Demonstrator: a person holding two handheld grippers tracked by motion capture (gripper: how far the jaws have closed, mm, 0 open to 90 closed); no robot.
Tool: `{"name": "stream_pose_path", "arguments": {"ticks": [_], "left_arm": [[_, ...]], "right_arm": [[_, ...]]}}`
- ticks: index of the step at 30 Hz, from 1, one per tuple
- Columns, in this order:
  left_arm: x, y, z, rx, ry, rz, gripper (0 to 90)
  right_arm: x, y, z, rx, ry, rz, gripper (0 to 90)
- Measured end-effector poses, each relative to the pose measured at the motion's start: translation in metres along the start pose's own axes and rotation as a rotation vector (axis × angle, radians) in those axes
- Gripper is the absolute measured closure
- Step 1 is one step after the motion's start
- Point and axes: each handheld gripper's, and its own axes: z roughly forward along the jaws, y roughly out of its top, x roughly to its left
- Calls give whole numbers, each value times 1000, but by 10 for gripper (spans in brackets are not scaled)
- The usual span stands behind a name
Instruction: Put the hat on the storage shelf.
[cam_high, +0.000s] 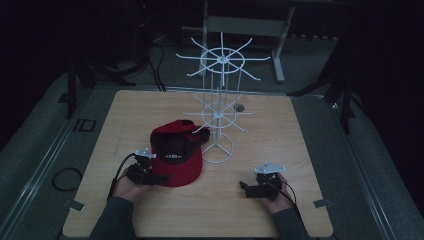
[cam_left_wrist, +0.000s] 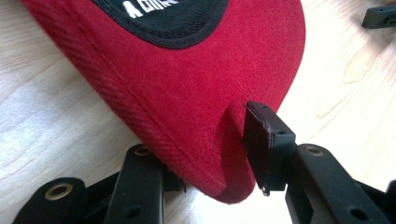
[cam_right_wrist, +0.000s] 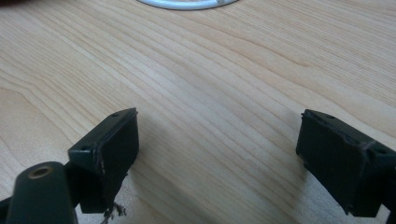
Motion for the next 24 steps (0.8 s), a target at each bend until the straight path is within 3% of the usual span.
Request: {"name": "stream_pose_path", "arguments": {"ticks": [4,11,19,24], "left_arm": [[-1,1,-2,-12,-22,-25,697],[1,2,-11,-55,-5,-31,813],[-10,3,-19,-105,51,1,861],[-8,4,-24,-129,96,-3,862]], "right_arm": [[0,0,0,0,0,0,129],[0,0,0,0,0,0,129],[0,0,0,0,0,0,129],[0,0,0,0,0,0,129]]}}
